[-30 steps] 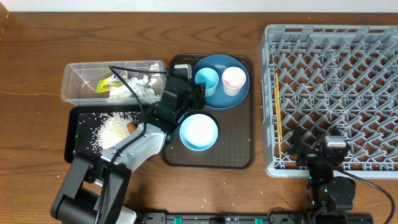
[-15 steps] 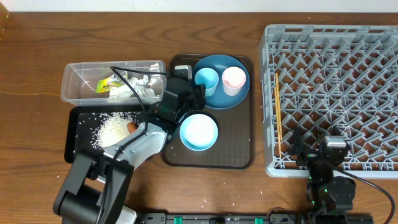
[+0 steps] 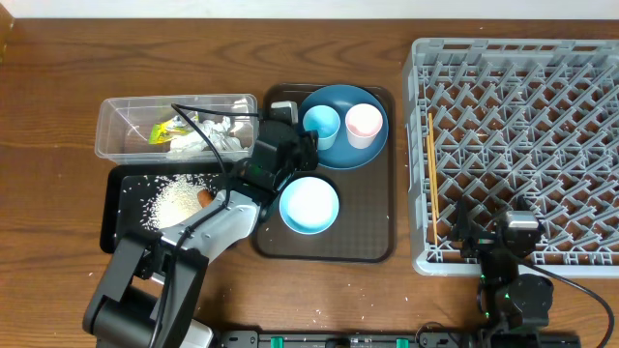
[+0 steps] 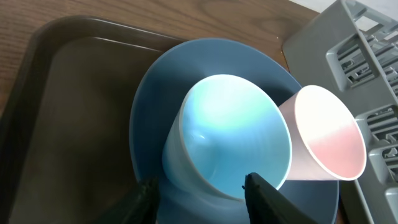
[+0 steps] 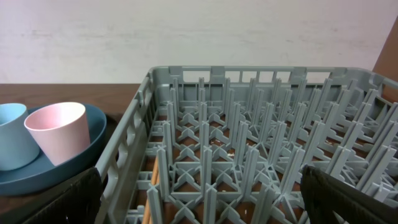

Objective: Sort waste into correct bins and load items into the dishwasher rack
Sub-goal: 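Lower the left gripper around the blue cup rim and close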

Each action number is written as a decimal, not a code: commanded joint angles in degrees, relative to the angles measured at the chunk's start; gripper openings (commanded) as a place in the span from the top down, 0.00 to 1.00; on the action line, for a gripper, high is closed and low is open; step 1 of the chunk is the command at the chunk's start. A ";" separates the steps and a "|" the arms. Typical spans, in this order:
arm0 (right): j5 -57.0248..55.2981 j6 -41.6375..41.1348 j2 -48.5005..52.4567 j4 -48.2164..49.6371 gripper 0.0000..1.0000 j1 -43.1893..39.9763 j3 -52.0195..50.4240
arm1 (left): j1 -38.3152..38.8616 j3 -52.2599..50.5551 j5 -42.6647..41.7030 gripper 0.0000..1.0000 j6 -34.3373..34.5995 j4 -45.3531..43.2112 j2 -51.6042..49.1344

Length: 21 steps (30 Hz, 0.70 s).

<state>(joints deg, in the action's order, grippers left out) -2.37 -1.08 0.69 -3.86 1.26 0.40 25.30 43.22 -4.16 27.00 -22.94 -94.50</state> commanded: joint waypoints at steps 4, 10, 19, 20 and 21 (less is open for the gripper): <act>-0.39 -0.79 -0.20 -0.22 0.01 0.22 -0.11 | 0.17 0.61 0.07 0.55 -0.11 0.15 -0.68; -0.39 -0.79 -0.20 -0.22 0.01 0.22 -0.11 | 0.17 0.61 0.09 0.55 -0.13 1.60 -0.68; -0.39 -0.79 -0.20 -0.22 0.01 0.22 -0.11 | 0.17 0.61 0.07 0.64 -0.13 2.67 -0.68; -0.39 -0.79 -0.20 -0.22 0.01 0.22 -0.11 | 0.17 0.61 0.07 0.66 -0.13 2.69 -0.68; -0.39 -0.79 -0.20 -0.22 0.01 0.22 -0.11 | 0.17 0.61 0.07 0.66 -0.13 2.69 -0.68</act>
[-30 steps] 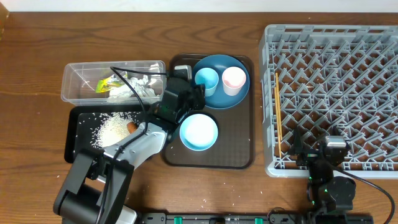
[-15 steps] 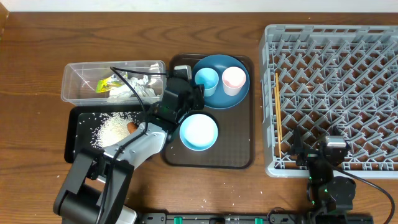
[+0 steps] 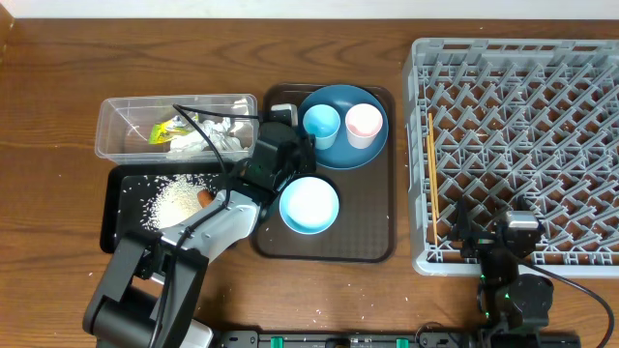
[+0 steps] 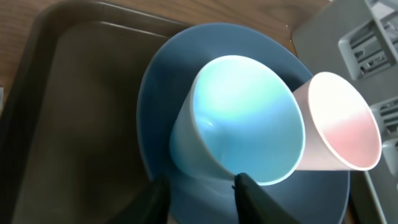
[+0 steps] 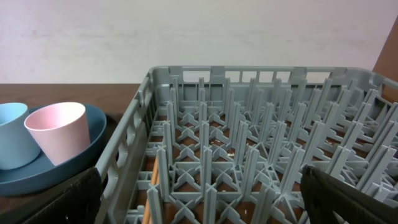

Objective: Sort waste into correct bins and load items into the dishwasher rack
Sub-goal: 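Lower the left gripper around the blue cup rim and close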

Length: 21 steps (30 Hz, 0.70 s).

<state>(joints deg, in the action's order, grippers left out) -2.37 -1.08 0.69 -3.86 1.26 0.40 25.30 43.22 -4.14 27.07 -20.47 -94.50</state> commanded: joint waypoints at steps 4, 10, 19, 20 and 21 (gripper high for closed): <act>-0.37 -0.79 -0.20 -0.22 0.01 0.22 -0.11 | 0.15 0.61 0.11 0.67 -0.22 -0.02 -0.66; -0.39 -0.79 -0.20 -0.22 0.01 0.22 -0.11 | 0.17 0.61 0.07 0.70 -0.22 -0.94 -0.66; -0.37 -0.79 -0.20 -0.22 0.01 0.22 -0.11 | 0.17 0.63 0.04 0.51 -0.20 -4.28 1.73; -0.39 -0.79 -0.20 -0.22 0.01 0.22 -0.11 | 0.17 0.63 0.04 0.51 -0.20 -4.35 1.77; -0.39 -0.79 -0.20 -0.22 0.01 0.22 -0.11 | 0.17 0.61 0.09 0.50 -0.20 -4.48 1.70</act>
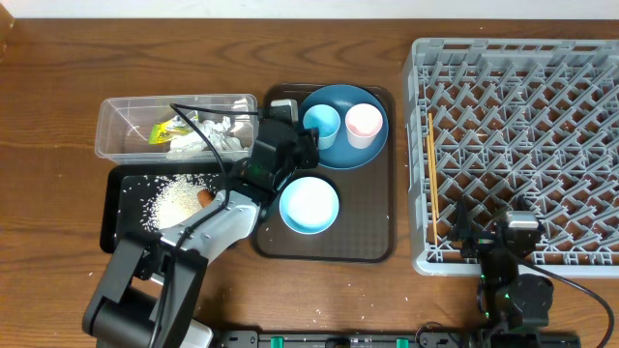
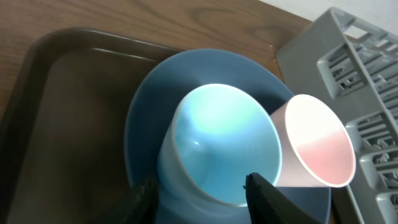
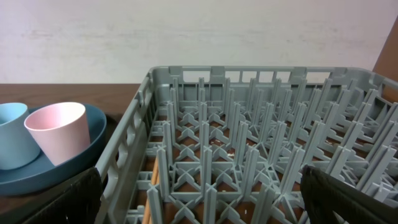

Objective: Sort waste into correct bins and load items into the dishwasher rack
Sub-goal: 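Lower the left gripper around the blue cup rim and close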

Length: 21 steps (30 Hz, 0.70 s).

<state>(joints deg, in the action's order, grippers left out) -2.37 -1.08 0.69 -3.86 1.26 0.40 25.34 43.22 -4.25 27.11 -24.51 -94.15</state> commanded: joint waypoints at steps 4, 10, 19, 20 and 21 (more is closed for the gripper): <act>-0.39 -0.79 -0.20 -0.22 0.01 0.22 -0.11 | 0.13 0.61 1.20 0.49 -0.26 -2.10 -0.13; -0.37 -0.79 -0.20 -0.22 0.01 0.22 -0.11 | 0.13 0.61 3.80 0.49 -0.26 -4.83 -3.04; -0.39 -0.79 -0.20 -0.22 0.01 0.22 -0.11 | 0.13 0.63 3.74 0.51 -0.20 -5.20 -4.87; -0.39 -0.79 -0.20 -0.22 0.01 0.22 -0.11 | 0.13 0.63 3.74 0.56 -0.22 -5.16 -4.87; -0.37 -0.79 -0.20 -0.22 0.00 0.22 -0.11 | 0.13 0.61 3.52 0.60 -0.22 -5.14 -4.87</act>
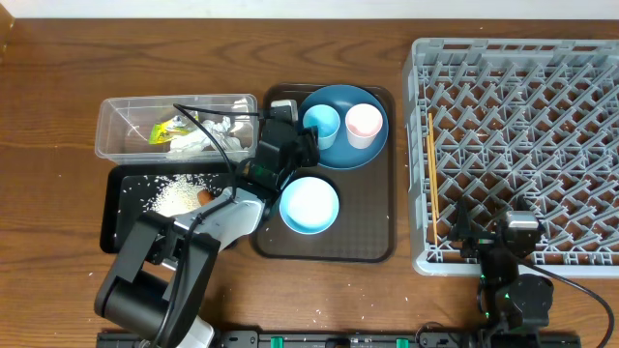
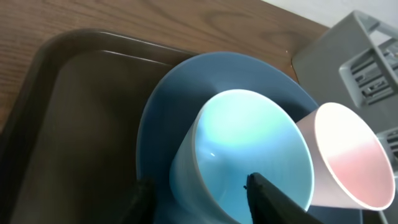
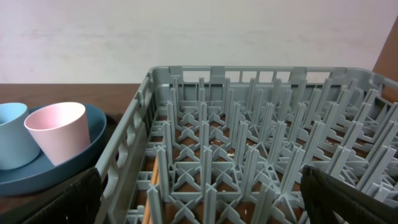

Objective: Sort waste into correct bins and load items into the dishwasher rack
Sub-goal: 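Lower the left gripper around the blue cup rim and close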

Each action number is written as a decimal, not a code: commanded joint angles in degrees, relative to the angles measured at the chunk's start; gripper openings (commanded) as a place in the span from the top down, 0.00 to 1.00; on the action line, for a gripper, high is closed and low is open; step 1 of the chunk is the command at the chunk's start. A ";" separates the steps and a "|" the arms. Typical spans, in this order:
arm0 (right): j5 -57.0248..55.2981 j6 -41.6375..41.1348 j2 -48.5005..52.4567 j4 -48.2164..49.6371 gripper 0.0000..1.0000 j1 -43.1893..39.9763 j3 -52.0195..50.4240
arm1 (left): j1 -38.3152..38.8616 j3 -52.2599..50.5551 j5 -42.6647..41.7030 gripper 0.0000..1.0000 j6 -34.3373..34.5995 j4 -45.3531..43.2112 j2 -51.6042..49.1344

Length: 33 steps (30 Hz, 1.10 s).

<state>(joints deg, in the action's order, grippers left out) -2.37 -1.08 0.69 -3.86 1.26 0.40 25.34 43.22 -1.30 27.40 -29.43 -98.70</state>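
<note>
A light blue cup and a pink cup stand on a blue plate at the back of the brown tray. My left gripper is open at the blue cup's left side. In the left wrist view my left gripper straddles the near wall of the blue cup, one finger inside and one outside; the pink cup leans against it. A blue bowl sits in the tray's middle. My right gripper is open at the near edge of the grey rack.
A clear bin with wrappers stands left of the tray. Below it lies a black tray with spilled rice. Chopsticks lie along the rack's left edge. The rack's pegs fill the right wrist view.
My left gripper has shifted a little at the blue cup, which now sits further right in its view. Its jaws stand about as wide as before. The right arm has not moved.
My left gripper stood open around the blue cup's near wall. Then its fingers were closer together on that wall. After that they were wide apart again, and they stay so now. The cup remains on the plate; the right arm has stayed still.
</note>
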 commanded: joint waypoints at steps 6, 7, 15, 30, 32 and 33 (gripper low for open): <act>-0.39 -0.79 -0.20 -0.22 0.01 0.22 -0.11 | 0.13 0.61 0.22 0.73 -0.31 -0.24 -0.31; -0.39 -0.79 -0.20 -0.22 0.01 0.22 -0.11 | 0.13 0.61 0.24 0.74 -0.31 -0.24 -0.26; -0.39 -0.79 -0.20 -0.22 0.01 0.22 -0.11 | 0.11 0.63 0.24 0.87 -0.33 -0.02 0.04; -0.39 -0.79 -0.20 -0.22 0.01 0.22 -0.11 | 0.07 0.61 0.26 0.94 -0.35 2.73 3.04; -0.39 -0.79 -0.20 -0.22 0.01 0.22 -0.11 | 0.04 0.61 0.37 0.94 -0.74 3.28 3.74; -0.39 -0.79 -0.20 -0.22 0.01 0.22 -0.11 | 0.00 0.61 0.50 0.94 -0.79 3.69 4.24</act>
<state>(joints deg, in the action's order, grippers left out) -2.37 -1.08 0.69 -3.86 1.26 0.40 25.34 43.22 -1.32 27.16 -26.26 -97.01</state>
